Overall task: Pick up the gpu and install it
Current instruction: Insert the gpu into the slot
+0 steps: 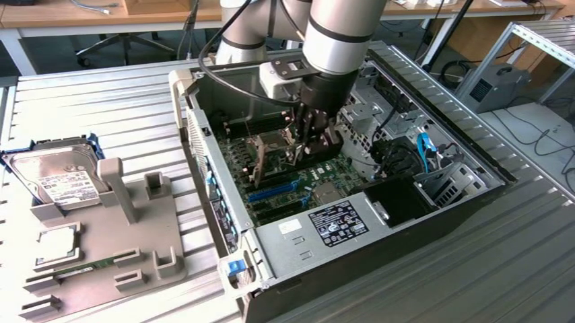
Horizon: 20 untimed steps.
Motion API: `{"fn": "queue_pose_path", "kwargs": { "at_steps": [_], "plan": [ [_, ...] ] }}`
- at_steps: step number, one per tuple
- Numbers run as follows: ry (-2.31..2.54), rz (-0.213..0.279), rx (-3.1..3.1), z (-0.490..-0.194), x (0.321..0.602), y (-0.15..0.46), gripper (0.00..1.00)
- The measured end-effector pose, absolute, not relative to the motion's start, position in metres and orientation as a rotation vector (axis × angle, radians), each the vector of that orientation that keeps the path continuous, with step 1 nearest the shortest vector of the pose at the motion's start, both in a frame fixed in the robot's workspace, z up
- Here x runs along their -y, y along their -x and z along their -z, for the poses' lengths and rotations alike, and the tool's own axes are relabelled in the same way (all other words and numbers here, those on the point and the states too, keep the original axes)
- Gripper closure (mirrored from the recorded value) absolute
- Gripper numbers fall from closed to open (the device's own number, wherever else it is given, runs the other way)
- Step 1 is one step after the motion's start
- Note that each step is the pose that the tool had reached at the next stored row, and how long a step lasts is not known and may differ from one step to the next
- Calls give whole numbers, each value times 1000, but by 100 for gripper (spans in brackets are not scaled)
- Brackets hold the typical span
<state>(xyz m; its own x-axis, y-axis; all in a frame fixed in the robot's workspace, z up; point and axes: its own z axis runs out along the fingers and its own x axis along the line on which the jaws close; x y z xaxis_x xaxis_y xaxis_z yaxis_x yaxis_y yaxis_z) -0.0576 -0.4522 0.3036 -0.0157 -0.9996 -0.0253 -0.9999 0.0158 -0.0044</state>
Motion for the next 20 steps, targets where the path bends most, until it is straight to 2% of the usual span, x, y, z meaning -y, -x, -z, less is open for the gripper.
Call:
{"fn": "queue_pose_path", "kwargs": {
  "at_steps": [20],
  "plan": [
    [2189, -23, -2224, -299, 453, 62, 74]
  ]
}}
